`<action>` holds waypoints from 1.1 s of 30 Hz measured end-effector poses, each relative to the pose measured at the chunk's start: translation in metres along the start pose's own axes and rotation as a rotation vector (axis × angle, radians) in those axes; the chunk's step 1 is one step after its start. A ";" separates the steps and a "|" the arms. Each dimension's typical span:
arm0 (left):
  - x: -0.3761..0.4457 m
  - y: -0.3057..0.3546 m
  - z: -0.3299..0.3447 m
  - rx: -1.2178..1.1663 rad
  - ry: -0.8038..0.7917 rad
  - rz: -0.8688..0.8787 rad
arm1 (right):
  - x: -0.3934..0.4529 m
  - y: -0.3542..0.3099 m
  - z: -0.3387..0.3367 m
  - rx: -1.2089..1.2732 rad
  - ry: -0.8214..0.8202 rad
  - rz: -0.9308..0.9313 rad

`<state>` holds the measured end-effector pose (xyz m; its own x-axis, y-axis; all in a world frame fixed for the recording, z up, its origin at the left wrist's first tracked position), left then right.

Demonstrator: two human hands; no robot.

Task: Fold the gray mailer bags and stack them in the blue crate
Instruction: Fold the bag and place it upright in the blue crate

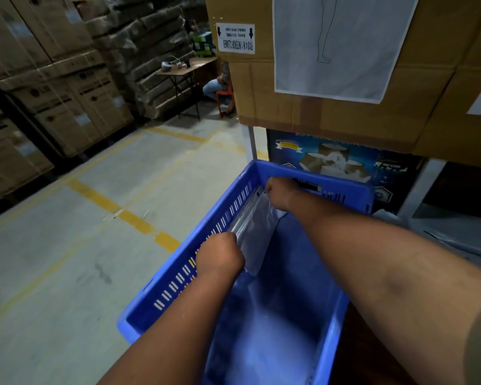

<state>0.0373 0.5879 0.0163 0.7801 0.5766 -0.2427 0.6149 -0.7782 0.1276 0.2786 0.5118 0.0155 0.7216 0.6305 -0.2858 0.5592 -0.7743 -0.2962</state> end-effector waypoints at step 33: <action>-0.139 0.218 -0.078 0.064 0.218 0.591 | -0.297 0.127 -0.091 0.157 0.068 -0.055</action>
<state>0.0714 0.3573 0.1528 0.9956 0.0771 0.0541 0.0701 -0.9902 0.1209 0.1721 0.2209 0.1454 0.7207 0.6624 -0.2045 0.5317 -0.7174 -0.4502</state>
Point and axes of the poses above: each hand's wrist, its own x-axis towards the middle knuckle, its own z-axis out of the palm, y = z × x, the point moved 3 cm from there along x, towards the middle knuckle, and after that the axes turned 11 degrees about -y, right-handed, at the moved point
